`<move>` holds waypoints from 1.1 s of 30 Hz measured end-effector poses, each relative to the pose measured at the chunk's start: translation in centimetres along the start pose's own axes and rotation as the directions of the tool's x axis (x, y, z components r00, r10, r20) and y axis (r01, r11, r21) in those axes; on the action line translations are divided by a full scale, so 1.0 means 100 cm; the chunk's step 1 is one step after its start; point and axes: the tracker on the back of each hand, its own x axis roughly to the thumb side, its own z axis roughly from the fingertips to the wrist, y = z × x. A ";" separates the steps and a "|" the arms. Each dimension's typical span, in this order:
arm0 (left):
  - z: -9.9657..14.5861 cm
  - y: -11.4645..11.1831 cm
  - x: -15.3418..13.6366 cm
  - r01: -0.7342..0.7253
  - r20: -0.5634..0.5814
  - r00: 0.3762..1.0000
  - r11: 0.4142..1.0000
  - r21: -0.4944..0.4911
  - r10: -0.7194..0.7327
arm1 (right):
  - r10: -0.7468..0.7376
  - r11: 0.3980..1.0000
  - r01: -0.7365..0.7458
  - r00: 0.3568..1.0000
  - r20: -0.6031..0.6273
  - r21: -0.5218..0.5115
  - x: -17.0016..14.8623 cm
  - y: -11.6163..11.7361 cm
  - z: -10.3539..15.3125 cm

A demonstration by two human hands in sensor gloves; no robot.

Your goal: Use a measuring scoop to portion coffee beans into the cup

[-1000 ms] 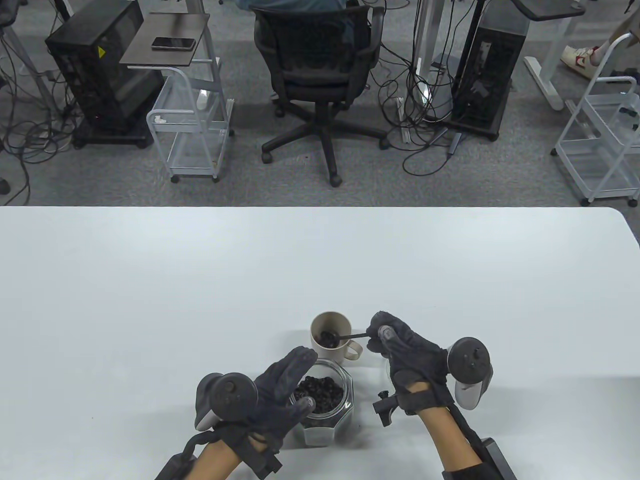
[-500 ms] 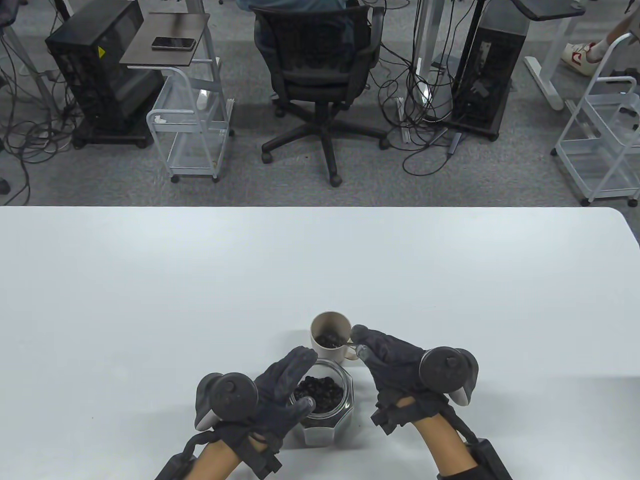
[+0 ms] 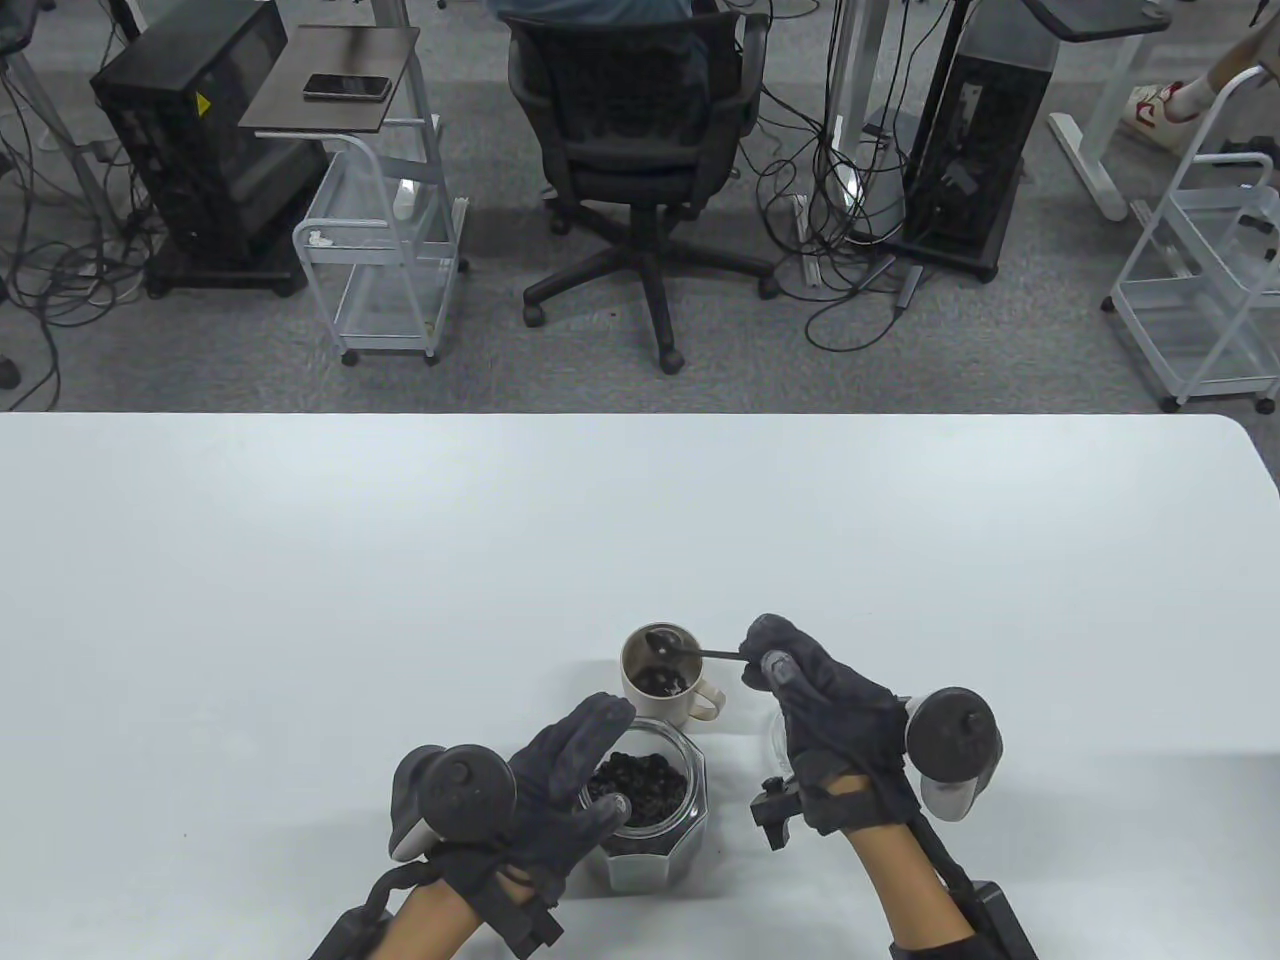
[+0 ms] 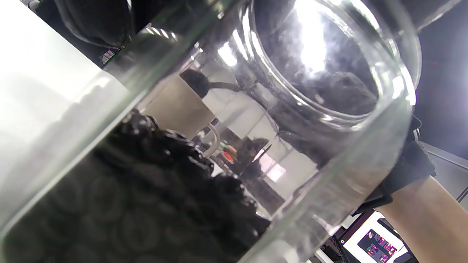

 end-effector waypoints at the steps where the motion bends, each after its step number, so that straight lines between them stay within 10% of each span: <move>1: 0.000 0.000 0.000 0.001 0.000 1.000 1.000 -0.001 -0.001 | -0.027 0.999 0.027 0.999 -0.018 -0.023 -0.001 -0.003 0.000; 18: 0.000 0.000 0.000 0.000 0.001 1.000 1.000 -0.002 0.000 | -0.594 0.800 0.518 0.752 -0.285 -0.303 -0.032 -0.029 0.005; 33: 0.000 0.001 0.000 -0.003 -0.001 1.000 1.000 -0.002 0.003 | -0.183 0.982 0.185 0.982 0.056 -0.036 0.026 -0.016 -0.001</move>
